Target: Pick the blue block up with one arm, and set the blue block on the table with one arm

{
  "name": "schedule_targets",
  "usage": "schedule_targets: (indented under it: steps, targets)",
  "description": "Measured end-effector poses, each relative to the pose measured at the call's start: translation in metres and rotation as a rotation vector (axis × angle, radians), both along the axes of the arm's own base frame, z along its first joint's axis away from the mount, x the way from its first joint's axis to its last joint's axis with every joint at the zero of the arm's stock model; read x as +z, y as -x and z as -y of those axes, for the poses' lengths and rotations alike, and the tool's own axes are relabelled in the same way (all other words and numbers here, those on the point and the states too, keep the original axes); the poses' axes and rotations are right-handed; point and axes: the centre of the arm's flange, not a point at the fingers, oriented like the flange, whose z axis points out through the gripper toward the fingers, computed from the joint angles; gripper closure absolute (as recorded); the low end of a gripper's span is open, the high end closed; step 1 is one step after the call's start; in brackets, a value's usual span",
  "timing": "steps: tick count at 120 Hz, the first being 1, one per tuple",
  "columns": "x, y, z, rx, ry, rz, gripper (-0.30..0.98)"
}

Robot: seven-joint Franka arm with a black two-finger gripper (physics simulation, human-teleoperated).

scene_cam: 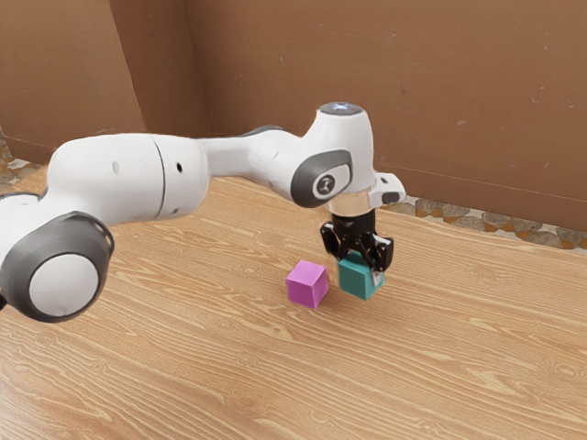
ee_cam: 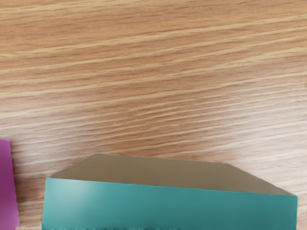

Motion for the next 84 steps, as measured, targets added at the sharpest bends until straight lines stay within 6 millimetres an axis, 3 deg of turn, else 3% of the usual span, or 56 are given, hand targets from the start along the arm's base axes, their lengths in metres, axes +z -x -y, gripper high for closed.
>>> schedule_targets:
  steps: [21,31,84]
  targets:
    - [-0.057,-0.009,0.01,0.012,-0.008,-0.033,0.35]
    - [-0.071,-0.011,0.011,0.022,-0.006,-0.035,0.36]
    - [-0.072,-0.014,0.014,0.047,0.015,-0.009,0.1]
